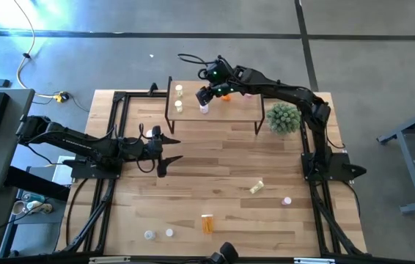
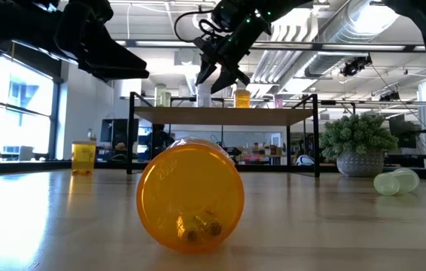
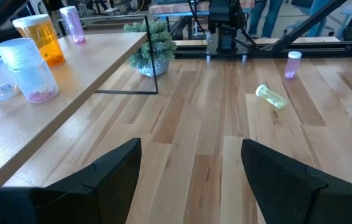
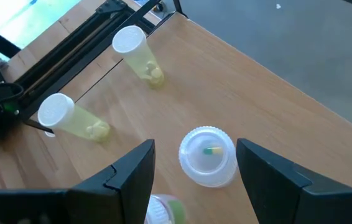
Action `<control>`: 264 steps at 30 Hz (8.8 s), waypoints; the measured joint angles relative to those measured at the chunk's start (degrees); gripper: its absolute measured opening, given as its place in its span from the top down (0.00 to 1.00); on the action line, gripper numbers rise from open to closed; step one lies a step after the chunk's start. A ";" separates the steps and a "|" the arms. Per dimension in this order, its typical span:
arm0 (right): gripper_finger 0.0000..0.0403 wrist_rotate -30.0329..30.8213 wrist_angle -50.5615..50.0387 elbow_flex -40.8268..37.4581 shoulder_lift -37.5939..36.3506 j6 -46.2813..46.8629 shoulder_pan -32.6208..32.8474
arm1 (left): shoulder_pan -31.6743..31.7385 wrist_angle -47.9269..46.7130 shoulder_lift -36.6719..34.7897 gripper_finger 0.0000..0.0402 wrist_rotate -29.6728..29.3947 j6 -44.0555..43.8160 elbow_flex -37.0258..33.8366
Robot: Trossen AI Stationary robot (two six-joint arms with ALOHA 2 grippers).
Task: Pick and place medicine bottles onto shelf by color
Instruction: Adjust the top transparent bottle on the shelf, then put the top orange pill bottle aligned with the other orange pill bottle on the shelf
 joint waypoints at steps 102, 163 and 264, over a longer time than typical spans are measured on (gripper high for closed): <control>0.47 22.18 -27.76 0.00 2.36 -0.56 43.14 | -23.22 -36.93 -5.81 0.34 -24.83 -49.02 0.02; 0.47 23.93 -27.08 0.00 -4.09 -4.58 31.37 | -10.67 -66.19 -5.73 0.34 -30.94 -76.89 0.00; 0.47 23.87 -20.02 0.00 -4.03 -7.90 25.09 | 13.90 -44.30 2.53 0.53 -14.55 -48.99 -0.02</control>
